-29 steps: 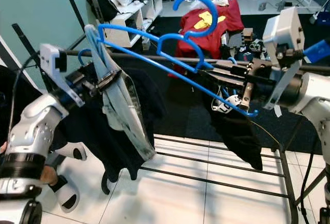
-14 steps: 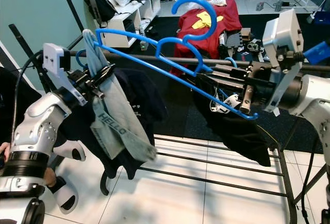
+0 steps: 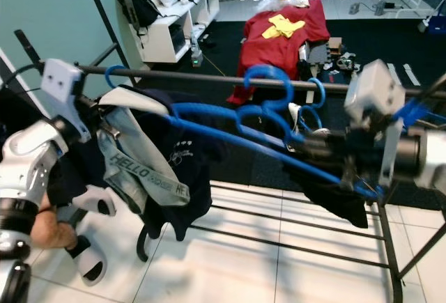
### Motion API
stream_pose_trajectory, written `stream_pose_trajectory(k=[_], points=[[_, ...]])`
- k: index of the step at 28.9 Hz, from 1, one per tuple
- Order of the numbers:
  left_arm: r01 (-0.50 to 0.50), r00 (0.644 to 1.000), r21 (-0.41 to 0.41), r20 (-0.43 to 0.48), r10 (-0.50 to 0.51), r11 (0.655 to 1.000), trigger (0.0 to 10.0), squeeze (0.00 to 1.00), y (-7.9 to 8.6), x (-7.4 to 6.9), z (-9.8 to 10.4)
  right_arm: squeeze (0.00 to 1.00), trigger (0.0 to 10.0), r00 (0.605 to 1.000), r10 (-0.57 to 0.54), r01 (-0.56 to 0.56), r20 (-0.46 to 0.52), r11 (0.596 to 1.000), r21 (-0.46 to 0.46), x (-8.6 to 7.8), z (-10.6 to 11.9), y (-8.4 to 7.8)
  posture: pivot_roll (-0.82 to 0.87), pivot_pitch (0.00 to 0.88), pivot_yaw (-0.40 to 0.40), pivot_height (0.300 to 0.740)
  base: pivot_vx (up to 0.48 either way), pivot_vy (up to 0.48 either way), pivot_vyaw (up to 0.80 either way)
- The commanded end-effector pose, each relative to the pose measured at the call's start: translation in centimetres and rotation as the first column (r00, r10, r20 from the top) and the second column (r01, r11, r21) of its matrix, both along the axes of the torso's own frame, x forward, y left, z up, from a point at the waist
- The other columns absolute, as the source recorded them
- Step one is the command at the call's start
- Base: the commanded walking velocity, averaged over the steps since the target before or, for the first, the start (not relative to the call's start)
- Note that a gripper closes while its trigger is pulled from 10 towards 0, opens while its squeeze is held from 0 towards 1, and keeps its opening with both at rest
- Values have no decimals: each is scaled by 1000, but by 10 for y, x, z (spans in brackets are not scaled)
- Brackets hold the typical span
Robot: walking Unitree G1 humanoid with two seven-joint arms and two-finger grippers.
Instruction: Hang hanger
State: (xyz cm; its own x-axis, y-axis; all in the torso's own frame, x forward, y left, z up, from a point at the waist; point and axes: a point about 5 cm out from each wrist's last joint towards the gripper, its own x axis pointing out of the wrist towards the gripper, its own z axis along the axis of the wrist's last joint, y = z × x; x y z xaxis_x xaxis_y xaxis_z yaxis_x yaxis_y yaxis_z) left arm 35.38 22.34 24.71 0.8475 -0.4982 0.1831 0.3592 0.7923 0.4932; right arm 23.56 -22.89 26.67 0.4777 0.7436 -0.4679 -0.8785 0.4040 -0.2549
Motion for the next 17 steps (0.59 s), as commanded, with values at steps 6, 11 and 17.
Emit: stream_pose_trajectory(k=[6,11,17], points=[[160,973,92,152,-172,983,1804,0,-56,-3,31,0,0,996,52,-58,-68,994,-97,-1,-27,17,-129,9,58,740,0,0,0],[306,948,-95,118,-295,947,6588,0,-106,-11,20,0,0,1000,-28,29,-8,999,30,16,-33,31,-129,10,58,740,0,0,0],[-208,965,-268,-211,154,941,10000,0,-34,8,-61,0,10000,882,-471,447,36,857,256,44,-74,16,-120,23,59,740,0,0,0]])
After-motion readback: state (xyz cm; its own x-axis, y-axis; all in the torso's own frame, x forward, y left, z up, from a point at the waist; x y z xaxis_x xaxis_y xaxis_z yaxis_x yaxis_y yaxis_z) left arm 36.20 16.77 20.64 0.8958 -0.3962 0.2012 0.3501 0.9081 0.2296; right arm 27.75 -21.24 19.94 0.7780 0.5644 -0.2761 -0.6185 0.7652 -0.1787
